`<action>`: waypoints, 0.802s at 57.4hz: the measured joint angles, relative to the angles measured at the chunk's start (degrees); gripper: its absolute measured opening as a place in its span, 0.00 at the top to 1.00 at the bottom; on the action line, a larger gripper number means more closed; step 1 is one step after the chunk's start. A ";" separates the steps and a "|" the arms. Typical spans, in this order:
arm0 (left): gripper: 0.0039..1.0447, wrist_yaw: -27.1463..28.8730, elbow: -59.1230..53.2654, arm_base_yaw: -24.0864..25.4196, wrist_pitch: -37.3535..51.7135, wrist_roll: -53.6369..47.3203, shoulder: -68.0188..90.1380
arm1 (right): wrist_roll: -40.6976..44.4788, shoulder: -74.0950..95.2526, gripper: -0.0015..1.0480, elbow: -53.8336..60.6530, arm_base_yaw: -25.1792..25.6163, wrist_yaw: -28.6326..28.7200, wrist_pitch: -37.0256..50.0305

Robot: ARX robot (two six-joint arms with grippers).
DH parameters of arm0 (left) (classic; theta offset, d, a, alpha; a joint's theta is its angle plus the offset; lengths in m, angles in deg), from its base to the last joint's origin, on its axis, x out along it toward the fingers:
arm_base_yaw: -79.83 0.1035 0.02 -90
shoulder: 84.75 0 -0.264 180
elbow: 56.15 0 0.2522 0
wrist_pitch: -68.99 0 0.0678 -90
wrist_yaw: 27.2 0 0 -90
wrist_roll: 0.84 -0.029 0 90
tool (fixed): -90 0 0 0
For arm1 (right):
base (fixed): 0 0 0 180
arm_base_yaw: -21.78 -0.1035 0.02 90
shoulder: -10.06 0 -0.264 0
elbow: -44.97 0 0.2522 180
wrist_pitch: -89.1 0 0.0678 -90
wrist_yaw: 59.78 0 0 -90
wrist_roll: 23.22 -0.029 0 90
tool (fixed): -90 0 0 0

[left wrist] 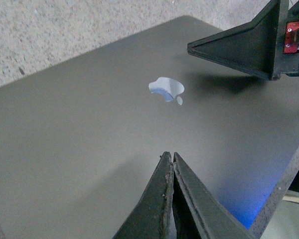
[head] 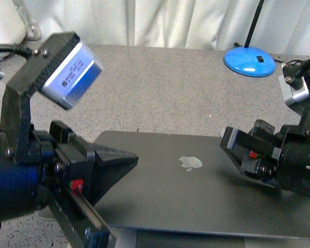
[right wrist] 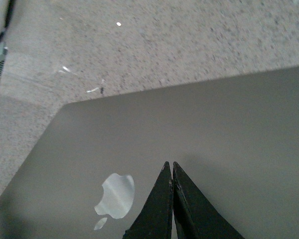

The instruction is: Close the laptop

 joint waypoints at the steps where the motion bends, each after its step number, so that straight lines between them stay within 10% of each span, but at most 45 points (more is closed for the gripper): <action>1: 0.96 0.13 -0.15 -0.09 -0.02 -0.11 0.04 | -0.37 0.33 0.99 0.31 -0.35 -0.50 0.02; 26: 0.96 3.43 -2.21 -1.14 1.86 -0.96 2.01 | -3.04 2.84 0.99 2.25 -2.27 -5.42 0.09; 46: 0.96 12.59 3.74 5.16 6.93 0.20 2.01 | 10.54 -2.49 0.99 -0.92 1.97 -18.32 4.94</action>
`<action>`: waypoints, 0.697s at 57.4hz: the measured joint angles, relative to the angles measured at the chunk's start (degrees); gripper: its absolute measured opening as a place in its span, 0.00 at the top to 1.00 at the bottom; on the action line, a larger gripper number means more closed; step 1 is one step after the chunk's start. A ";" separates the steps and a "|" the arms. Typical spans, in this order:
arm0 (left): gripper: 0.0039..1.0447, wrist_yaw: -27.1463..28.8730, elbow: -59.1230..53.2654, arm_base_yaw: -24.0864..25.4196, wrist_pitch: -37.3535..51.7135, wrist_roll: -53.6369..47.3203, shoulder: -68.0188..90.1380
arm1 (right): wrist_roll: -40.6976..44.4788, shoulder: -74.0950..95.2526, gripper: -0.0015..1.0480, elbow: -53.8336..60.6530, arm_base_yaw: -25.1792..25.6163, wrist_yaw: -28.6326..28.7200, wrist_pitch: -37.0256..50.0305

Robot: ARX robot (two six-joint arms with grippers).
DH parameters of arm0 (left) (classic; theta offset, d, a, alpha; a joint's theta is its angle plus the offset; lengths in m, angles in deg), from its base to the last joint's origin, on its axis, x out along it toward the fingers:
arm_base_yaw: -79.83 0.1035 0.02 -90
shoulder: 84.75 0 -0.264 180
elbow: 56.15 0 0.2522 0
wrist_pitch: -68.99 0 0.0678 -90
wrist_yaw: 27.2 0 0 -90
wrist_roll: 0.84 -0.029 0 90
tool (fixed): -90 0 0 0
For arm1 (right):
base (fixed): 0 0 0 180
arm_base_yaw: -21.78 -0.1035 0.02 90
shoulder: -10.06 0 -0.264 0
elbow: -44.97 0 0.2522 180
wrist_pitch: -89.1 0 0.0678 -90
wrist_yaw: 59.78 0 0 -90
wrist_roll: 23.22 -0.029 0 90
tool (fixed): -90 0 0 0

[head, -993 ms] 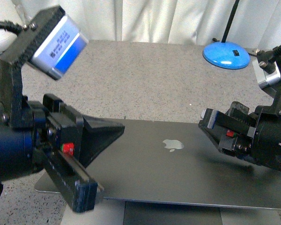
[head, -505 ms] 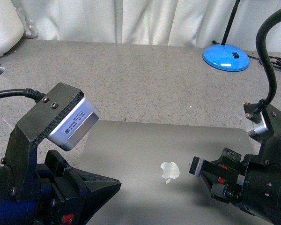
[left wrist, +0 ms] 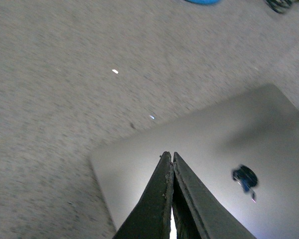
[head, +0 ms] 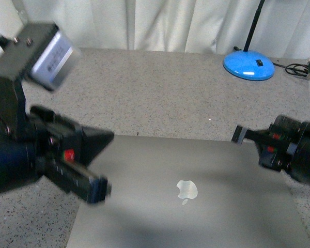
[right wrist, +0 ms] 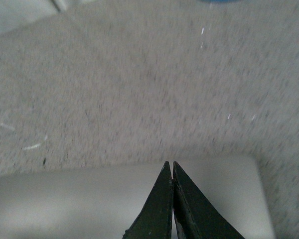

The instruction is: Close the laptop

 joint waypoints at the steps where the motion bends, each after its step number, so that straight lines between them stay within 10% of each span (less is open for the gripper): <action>1: 0.96 0.37 0.33 0.26 0.00 0.00 0.00 | 1.31 -0.37 0.99 -0.35 0.33 -0.57 0.28; 40: 0.96 30.10 5.73 9.64 10.60 -3.61 0.24 | 23.80 -6.73 0.99 -1.79 3.26 -23.58 14.58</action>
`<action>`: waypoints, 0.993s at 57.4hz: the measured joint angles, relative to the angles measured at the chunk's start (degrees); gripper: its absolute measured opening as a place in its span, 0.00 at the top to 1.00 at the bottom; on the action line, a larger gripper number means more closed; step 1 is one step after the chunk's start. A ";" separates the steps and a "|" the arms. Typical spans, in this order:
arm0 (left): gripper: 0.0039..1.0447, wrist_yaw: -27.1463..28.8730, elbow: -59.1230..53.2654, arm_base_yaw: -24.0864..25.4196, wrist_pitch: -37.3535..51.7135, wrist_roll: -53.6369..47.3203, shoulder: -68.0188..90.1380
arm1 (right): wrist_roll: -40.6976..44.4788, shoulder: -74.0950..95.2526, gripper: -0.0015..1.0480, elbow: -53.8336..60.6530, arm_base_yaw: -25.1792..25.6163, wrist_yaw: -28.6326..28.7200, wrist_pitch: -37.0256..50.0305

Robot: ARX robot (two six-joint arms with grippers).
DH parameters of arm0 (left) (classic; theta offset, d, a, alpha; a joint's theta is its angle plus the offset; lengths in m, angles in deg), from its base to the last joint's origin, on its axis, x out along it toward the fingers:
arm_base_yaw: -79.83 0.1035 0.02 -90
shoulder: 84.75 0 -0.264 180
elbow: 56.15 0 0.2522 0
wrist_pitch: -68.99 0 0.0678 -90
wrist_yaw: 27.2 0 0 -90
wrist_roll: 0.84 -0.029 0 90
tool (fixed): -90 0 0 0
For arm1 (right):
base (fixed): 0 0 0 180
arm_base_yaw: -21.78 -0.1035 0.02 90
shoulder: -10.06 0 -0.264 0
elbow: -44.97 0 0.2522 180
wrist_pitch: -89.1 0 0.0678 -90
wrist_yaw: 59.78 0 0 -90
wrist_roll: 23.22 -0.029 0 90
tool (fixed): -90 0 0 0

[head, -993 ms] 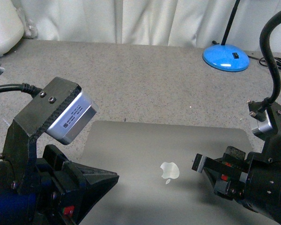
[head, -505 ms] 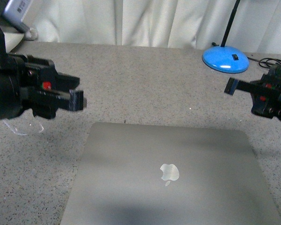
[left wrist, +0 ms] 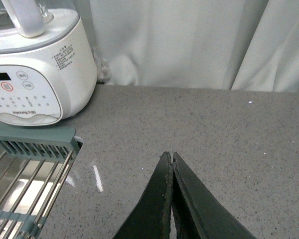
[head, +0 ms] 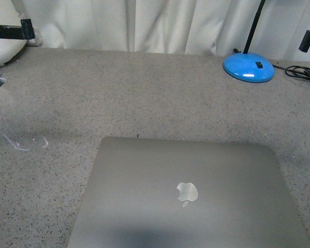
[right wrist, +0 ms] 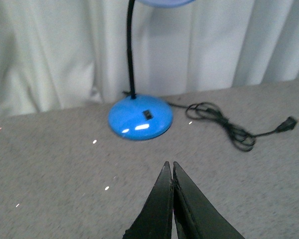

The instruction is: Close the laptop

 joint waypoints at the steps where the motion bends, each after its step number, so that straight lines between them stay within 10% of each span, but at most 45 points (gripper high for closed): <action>1: 0.96 0.04 -0.17 0.04 0.24 -0.04 -0.15 | 0.42 -0.22 0.99 0.39 -0.13 -0.26 0.57; 27: 0.96 2.23 -9.94 5.16 3.23 -0.28 -16.83 | 8.13 -4.22 0.99 13.20 -3.48 -10.54 17.53; 57: 0.96 14.75 -29.64 -15.15 -3.63 4.28 -39.89 | 8.11 -4.17 0.99 13.51 -3.54 -11.41 17.66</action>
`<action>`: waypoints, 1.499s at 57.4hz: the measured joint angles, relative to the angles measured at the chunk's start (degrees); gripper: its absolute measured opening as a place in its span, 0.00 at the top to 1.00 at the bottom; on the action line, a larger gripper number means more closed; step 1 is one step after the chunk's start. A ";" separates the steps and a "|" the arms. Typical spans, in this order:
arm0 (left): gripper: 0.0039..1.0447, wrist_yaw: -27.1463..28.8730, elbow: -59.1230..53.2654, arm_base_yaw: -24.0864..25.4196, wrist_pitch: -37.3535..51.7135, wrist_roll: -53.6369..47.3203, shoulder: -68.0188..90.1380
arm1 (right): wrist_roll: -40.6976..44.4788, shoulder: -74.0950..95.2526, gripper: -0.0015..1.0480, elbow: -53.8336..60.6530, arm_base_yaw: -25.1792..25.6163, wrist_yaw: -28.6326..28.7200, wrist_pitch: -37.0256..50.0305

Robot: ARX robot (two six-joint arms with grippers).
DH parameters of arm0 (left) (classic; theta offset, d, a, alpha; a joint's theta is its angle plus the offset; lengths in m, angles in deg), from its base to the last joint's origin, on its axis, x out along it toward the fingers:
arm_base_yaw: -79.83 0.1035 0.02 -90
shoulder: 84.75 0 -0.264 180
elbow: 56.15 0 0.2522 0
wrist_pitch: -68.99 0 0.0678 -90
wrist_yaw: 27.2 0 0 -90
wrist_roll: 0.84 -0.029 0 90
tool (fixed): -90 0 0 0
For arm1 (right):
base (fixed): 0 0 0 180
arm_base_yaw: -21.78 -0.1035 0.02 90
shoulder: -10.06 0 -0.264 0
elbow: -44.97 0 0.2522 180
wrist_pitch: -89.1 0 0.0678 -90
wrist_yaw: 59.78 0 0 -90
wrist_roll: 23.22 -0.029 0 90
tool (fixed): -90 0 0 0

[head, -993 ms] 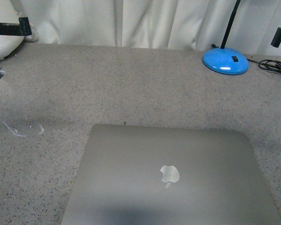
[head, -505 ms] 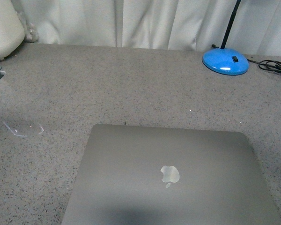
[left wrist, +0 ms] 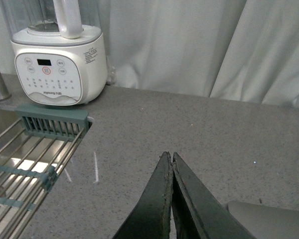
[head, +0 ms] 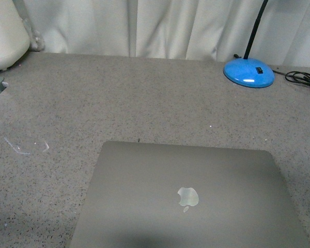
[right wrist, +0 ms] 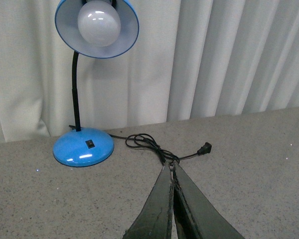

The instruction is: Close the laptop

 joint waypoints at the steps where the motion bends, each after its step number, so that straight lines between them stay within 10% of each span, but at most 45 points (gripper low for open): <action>1: 0.96 0.85 -0.66 -0.92 1.25 0.72 0.92 | 0.02 0.00 0.99 0.00 0.00 0.00 0.00; 22: 0.96 9.60 -1.11 -6.43 16.46 8.13 12.48 | 0.02 0.13 0.99 0.07 0.00 -0.09 0.00; 34: 0.96 5.11 -1.11 -5.44 18.75 6.69 12.00 | 0.02 0.13 0.99 0.24 0.00 0.02 0.00; 55: 0.96 -18.62 -1.09 10.84 -20.11 -0.17 -25.92 | -1.86 -7.50 0.99 8.74 -0.20 9.44 -4.42; 65: 0.96 -31.98 -0.87 23.21 -46.10 -1.20 -50.56 | -3.54 -25.05 0.99 12.61 2.40 18.82 -18.18; 75: 0.96 -32.83 -0.50 24.02 -48.11 -1.49 -50.62 | -5.22 -73.35 0.99 12.48 11.26 33.75 -67.78; 86: 0.96 -33.14 0.66 24.04 -47.84 -1.55 -49.94 | -5.64 -87.52 0.99 12.33 21.00 43.52 -80.63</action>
